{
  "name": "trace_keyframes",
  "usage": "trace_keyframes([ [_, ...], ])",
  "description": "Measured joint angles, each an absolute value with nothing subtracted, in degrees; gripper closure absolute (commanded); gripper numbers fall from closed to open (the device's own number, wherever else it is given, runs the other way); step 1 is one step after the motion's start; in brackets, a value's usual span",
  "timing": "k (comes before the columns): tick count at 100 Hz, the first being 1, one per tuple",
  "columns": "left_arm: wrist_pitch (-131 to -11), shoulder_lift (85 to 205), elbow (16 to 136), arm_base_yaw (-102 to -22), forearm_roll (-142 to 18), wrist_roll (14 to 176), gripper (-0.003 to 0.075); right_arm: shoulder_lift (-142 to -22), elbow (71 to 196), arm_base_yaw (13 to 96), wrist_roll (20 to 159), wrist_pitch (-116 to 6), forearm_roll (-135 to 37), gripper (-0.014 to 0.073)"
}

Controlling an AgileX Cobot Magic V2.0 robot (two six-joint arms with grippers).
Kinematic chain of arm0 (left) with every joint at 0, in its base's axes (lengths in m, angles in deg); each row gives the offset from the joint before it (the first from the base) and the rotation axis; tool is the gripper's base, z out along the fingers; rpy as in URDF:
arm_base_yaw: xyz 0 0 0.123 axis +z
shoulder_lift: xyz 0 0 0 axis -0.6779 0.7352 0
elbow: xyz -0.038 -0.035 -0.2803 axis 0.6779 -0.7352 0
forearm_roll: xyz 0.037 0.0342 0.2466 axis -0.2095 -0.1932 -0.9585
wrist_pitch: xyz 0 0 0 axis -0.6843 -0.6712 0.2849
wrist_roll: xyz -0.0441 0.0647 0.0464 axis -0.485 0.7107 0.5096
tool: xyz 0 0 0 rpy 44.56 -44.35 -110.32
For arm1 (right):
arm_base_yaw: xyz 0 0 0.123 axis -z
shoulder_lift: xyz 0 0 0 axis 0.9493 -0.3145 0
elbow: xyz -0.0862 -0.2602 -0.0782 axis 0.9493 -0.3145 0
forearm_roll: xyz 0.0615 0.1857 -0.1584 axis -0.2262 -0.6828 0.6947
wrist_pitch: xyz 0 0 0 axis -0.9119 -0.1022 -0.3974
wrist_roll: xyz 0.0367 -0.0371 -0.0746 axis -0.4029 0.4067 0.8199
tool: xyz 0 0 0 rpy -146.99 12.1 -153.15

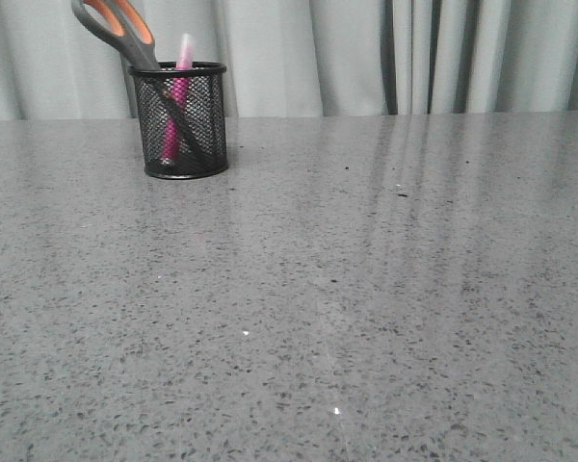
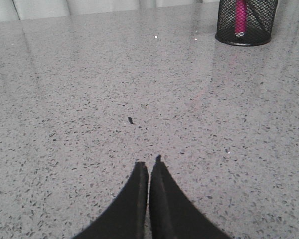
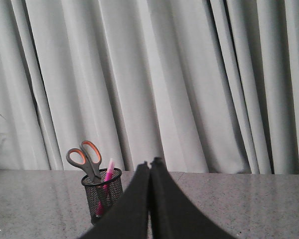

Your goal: Put pen and scissors into bin

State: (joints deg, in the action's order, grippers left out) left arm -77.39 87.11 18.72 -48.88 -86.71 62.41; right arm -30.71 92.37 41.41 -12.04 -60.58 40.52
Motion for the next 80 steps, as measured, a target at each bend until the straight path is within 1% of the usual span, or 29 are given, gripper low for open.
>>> trace_keyframes([
  [45,-77.39,87.11,18.82,-48.88,-86.71,62.41,0.0739,-30.71,92.28,41.41,-12.04,-60.31,40.52,0.0648],
  [63,-77.39,87.11,18.82,-48.88,-86.71,62.41,0.0739,-30.71,89.13,41.36,-12.04,-49.96,40.52,0.0648],
  [69,-77.39,87.11,18.82,-48.88,-86.71,62.41,0.0739,-30.71,87.26,41.36,-12.04,-48.88,40.52,0.0649],
  [75,-77.39,87.11,18.82,-48.88,-86.71,62.41,0.0739,-30.71,85.85,41.36,-11.62,-48.5,40.28,0.067],
  [80,-77.44,87.11,18.82,-48.88,-86.71,62.41,0.0739,-30.71,85.0,41.36,-8.98,-48.27,39.13,0.067],
])
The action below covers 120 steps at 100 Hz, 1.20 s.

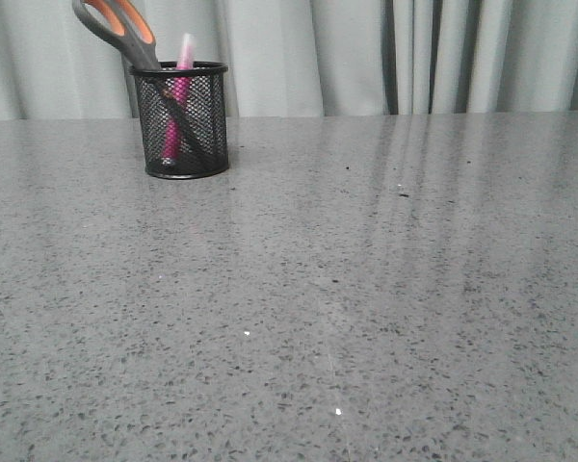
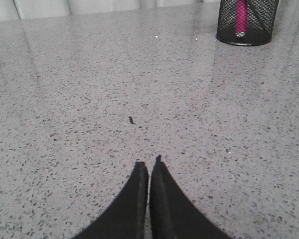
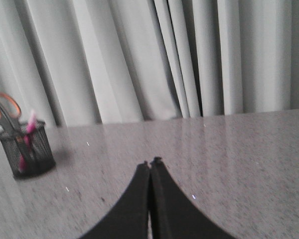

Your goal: Put pen and scissors into bin

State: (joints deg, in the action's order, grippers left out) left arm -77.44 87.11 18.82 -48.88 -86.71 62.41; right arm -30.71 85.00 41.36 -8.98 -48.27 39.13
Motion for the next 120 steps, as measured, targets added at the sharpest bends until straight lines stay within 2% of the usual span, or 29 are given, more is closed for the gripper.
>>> trace_keyframes([
  [20,-77.44,87.11,18.82,-48.88,-86.71,62.41,0.0739,-30.71,84.22,41.36,22.54,-47.84,21.18,0.067],
  [35,-77.44,87.11,18.82,-48.88,-86.71,62.38,0.0739,-30.74,84.0,43.2,36.24,-43.81,3.83,0.067],
  [50,-77.44,87.11,18.82,-48.88,-86.71,62.38,0.0739,-30.74,81.92,52.55,49.94,-43.08,-12.45,0.067],
  [64,-77.44,87.11,18.82,-48.88,-86.71,62.28,0.0739,-30.15,76.57,63.1,64.08,-53.08,-22.79,0.067],
  [76,-77.44,87.11,18.82,-48.88,-86.71,62.28,0.0739,-27.68,72.12,67.1,67.51,-60.75,-26.6,0.067],
  [102,-77.44,87.11,18.82,-48.88,-86.71,62.28,0.0739,-23.22,72.12,68.02,68.34,-48.87,-32.27,0.067],
  [120,-77.44,87.11,18.82,-48.88,-86.71,62.28,0.0739,-23.11,72.12,68.42,68.34,-48.6,-32.64,0.067],
])
